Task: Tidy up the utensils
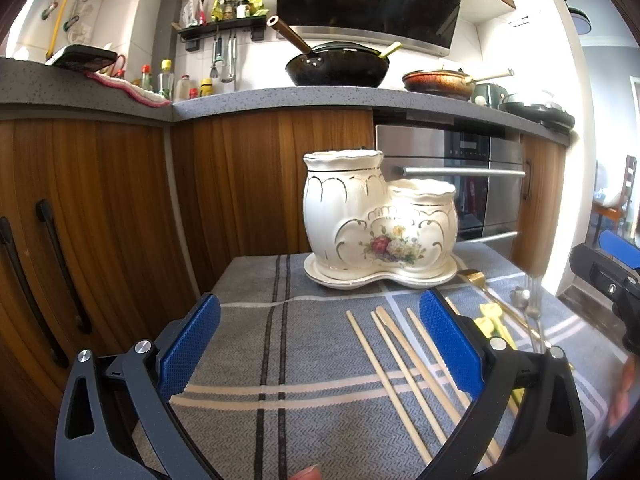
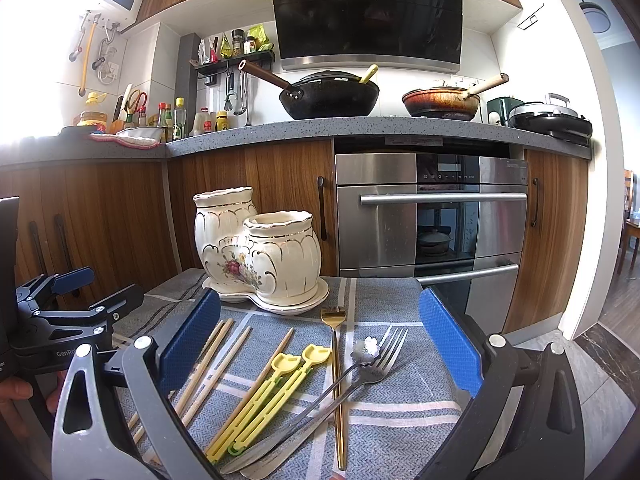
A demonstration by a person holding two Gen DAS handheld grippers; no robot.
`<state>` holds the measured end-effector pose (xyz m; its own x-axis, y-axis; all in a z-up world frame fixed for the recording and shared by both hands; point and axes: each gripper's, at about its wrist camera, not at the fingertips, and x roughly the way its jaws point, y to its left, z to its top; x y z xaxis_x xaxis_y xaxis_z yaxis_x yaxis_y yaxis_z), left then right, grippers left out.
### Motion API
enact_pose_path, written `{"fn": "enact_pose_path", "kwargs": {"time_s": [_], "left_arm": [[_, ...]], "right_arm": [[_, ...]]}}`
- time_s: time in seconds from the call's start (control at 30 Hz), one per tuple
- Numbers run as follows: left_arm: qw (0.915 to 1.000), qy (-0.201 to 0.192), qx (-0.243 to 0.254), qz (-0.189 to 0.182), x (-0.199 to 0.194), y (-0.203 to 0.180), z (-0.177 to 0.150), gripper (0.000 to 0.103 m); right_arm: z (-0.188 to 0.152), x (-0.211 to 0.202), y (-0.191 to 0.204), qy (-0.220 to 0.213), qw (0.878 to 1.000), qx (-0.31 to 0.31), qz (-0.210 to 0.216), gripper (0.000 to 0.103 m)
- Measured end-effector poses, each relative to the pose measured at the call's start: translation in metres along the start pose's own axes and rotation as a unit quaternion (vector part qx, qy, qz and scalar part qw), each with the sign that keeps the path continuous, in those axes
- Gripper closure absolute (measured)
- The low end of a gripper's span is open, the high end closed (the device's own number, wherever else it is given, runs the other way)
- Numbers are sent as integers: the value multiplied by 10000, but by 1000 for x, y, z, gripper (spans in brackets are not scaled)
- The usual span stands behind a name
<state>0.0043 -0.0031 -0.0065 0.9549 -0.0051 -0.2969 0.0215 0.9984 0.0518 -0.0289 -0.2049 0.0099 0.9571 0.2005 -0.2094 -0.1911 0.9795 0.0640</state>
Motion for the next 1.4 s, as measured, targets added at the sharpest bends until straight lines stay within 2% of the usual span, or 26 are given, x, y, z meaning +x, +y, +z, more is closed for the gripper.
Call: {"fn": "enact_pose_path", "kwargs": {"time_s": [0.73,0.87,0.93,1.0,1.07,1.13,1.2,1.27,1.3,1.4], "left_arm": [[10000,53,2,-36,3,-2,-4,4],[9994,123,-223,-223,2,4,1,4],[9990,141,-315,-301,1,9,9,4],[9991,139,-281,-284,0,13,15,4],[9993,143,-194,-285,0,15,21,4],[9987,364,-95,-356,6,17,29,4],[9961,747,38,-467,16,16,32,4],[9934,1026,154,-481,25,13,29,4],[9927,1100,202,-458,28,12,27,5],[9878,1442,339,-482,39,7,21,7]], "right_arm": [[-1,-2,-2,-51,9999,27,-86,5],[6,-8,-8,-288,9980,135,-543,5],[16,-18,-15,-540,9934,287,-969,5],[24,-28,-23,-751,9884,364,-1270,4],[33,-32,-26,-736,9868,229,-1426,4],[41,-33,-31,-616,9841,126,-1661,5],[45,-28,-37,-315,9872,104,-1563,5],[48,-17,-45,299,9911,119,-1291,5],[47,-7,-50,719,9902,178,-1186,5],[39,14,-57,1522,9844,285,-842,5]]}}
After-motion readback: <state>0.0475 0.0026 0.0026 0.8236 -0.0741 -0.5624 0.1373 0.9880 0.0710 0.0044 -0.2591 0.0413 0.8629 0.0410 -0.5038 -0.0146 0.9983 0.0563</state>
